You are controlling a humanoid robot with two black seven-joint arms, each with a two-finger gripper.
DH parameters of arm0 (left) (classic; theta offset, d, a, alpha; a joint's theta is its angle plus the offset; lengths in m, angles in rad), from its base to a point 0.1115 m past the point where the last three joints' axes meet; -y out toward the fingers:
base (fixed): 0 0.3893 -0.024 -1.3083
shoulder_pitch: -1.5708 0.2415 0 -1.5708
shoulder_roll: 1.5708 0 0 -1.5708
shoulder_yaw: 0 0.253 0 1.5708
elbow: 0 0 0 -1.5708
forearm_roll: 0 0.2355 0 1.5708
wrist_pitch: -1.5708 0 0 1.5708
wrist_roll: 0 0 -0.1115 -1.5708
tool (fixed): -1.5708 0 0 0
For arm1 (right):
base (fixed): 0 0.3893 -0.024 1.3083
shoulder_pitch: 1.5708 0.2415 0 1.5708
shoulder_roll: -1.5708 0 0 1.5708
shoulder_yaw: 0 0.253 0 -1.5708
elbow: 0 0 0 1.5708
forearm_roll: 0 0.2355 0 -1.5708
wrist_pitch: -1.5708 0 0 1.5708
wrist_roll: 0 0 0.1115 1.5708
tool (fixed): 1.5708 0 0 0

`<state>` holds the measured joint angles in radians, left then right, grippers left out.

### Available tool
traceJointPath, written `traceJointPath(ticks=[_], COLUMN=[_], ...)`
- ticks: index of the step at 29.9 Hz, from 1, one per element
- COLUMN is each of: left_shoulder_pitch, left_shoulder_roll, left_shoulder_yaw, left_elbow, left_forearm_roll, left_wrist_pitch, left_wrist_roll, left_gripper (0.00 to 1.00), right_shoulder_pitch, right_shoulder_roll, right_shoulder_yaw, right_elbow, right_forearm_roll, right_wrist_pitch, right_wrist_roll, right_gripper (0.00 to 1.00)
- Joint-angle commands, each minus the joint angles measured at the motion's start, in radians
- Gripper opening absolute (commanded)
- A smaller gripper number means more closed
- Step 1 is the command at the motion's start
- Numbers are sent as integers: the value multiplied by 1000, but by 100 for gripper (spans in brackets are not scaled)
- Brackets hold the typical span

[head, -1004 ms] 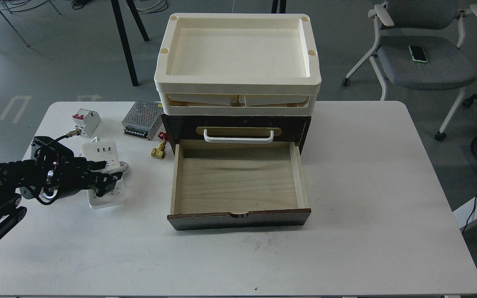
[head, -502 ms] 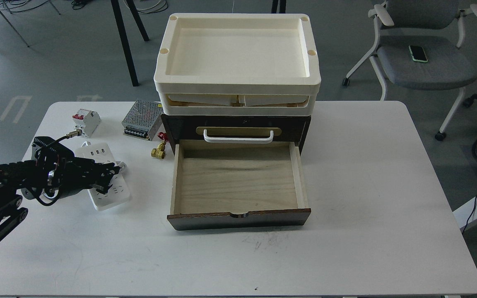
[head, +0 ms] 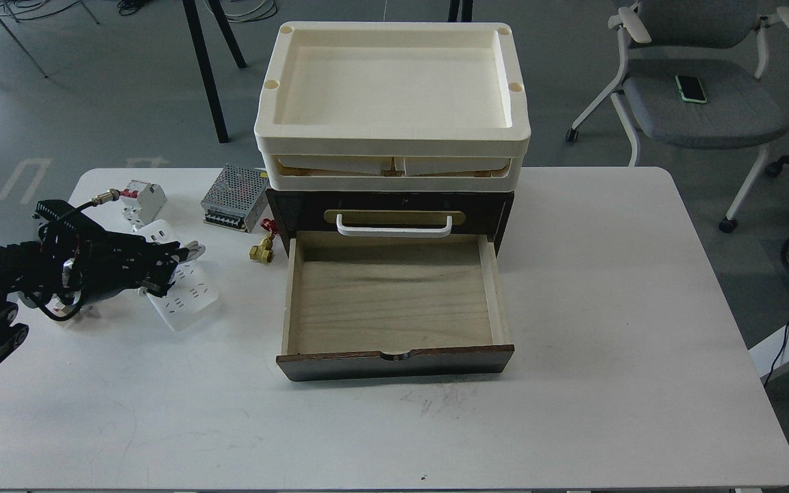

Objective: Put charging cable into cabinet
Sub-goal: 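Lift the power strip and carry it over the open drawer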

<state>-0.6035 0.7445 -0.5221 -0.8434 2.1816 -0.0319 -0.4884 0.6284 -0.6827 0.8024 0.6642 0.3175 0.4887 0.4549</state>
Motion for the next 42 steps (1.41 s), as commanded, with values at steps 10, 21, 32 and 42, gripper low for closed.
traceJointPath(ticks=[10, 21, 32, 42], left_shoulder_pitch=[16, 28, 11, -128], left_shoulder_roll=[353, 455, 242, 50], left_shoulder_yaw=[-1, -3, -1, 49], left_elbow=[-488, -876, -908, -725], left_forearm_roll=[-139, -368, -416, -531], left_wrist_pitch=[-28, -62, -233, -335], left_wrist_roll=[0, 0, 0, 0], left_gripper=[0, 0, 0, 0], right_shoulder_pitch=[-19, -30, -38, -49], right_shoulder_roll=[0, 2, 2, 3], right_shoulder_yaw=[15, 17, 15, 15], right_elbow=[-2, -3, -11, -9], right_forearm_roll=[0, -2, -3, -3], right_wrist_pitch=[0, 0, 0, 0], right_wrist_roll=[1, 1, 1, 1], right_gripper=[100, 100, 100, 100])
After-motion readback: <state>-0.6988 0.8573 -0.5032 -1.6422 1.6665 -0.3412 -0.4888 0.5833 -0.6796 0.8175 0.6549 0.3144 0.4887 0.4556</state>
